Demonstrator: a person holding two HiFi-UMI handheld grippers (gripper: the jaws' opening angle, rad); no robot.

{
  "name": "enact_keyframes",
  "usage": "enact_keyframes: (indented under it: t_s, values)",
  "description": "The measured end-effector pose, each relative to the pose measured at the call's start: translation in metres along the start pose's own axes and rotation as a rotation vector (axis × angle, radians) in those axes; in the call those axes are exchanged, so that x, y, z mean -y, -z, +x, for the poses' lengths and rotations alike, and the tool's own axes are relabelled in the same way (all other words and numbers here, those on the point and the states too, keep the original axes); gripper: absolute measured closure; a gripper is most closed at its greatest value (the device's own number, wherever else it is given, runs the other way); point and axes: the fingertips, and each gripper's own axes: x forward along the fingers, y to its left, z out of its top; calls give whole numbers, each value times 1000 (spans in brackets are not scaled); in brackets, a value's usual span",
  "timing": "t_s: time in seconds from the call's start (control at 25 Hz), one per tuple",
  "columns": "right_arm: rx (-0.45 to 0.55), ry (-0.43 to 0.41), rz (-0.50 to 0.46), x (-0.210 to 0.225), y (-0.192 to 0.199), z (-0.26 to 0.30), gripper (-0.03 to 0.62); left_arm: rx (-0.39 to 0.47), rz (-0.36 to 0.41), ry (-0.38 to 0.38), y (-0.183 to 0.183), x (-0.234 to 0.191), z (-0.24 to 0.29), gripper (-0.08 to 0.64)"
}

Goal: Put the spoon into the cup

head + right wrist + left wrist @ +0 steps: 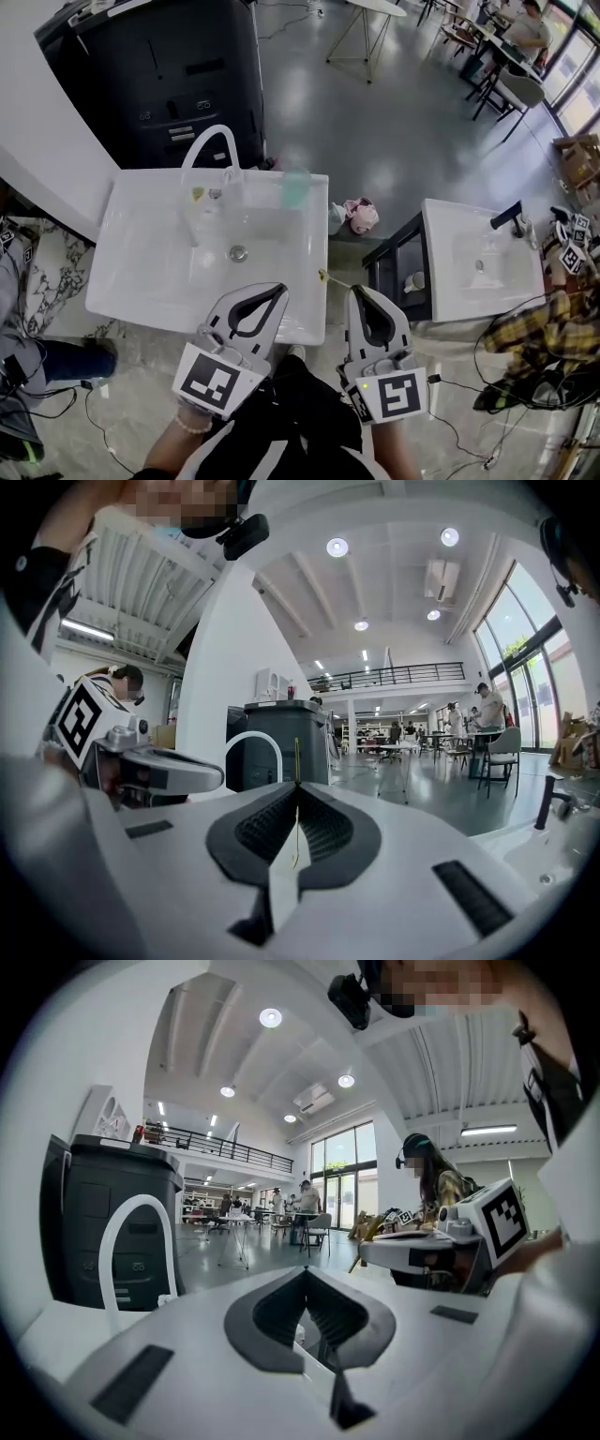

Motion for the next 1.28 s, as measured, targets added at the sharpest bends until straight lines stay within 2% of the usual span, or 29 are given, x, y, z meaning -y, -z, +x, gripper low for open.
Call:
enact_keyframes:
  t_s: [0.36,0.6,0.84,1.0,1.28]
  values:
    - [-1,-109,-16,22,8,18,584,14,-11,-106,3,-3,23,560]
    - [5,-130,-7,38,10,23,584,8,-21,-147,5,0,31,561]
    - [-15,-148,9,44,20,27,584,-12,-3,-153,7,6,40,561]
    - [-15,-150,19,41,22,30,584,-11,-35,-172,6,0,38,561]
    - [-5,-126,-5,38,12,41,584,-16,-17,-142,3,-16,39,561]
